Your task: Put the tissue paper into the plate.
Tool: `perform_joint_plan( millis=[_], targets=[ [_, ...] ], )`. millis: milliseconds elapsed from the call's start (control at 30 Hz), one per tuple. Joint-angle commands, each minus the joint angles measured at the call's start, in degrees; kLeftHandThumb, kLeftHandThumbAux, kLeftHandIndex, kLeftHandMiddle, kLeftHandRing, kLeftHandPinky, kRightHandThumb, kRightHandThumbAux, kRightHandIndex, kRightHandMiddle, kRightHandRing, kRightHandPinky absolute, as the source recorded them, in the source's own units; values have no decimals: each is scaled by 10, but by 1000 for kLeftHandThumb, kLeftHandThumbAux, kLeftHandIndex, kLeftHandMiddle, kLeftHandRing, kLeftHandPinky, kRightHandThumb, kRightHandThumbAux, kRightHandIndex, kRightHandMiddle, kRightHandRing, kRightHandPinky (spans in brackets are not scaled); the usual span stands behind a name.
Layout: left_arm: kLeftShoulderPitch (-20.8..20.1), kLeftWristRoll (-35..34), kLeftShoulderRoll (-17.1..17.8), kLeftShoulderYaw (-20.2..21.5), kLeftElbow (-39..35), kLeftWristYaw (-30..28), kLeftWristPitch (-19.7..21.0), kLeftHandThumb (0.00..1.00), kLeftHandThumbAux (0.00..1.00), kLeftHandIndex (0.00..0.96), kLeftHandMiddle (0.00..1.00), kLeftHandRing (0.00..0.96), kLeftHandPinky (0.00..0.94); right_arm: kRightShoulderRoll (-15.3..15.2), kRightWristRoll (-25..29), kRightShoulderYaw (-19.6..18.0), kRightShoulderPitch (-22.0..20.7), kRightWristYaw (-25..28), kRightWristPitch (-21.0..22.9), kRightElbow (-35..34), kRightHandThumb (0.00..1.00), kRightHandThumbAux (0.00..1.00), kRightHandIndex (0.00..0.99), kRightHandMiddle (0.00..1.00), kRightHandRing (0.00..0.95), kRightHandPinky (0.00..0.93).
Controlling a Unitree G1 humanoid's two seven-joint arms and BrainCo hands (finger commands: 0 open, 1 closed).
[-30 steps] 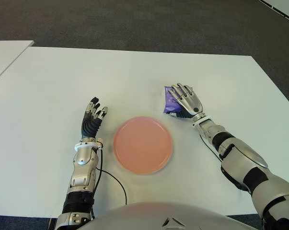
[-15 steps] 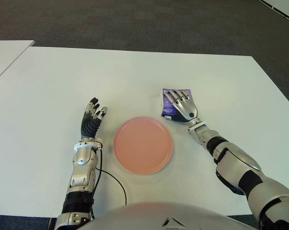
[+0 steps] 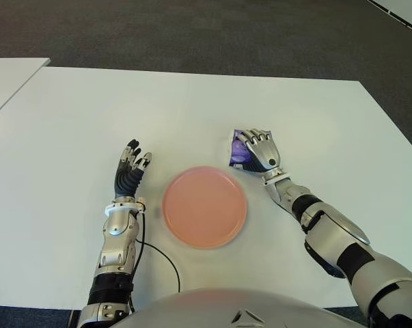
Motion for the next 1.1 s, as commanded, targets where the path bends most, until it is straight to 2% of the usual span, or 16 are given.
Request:
perform_joint_plan(
  millis=[33,400,1100],
  targets=[
    [3,1,-3,2,-1,5,14,0,576,0,8,0,0,36,-10,10,113,70,-40,34,854,676,401,541,864,862],
    [2,2,-5,2,-3,5,14,0,572,0,11,0,0,46,11,-15,119,103,-75,32,858,674,408,542,883,861],
    [1,-8,-5,4,0,0,9,0,571,2,19,0,0,64,39,-54,130,123,-92,32,857,673,415,540,900,878]
  ],
)
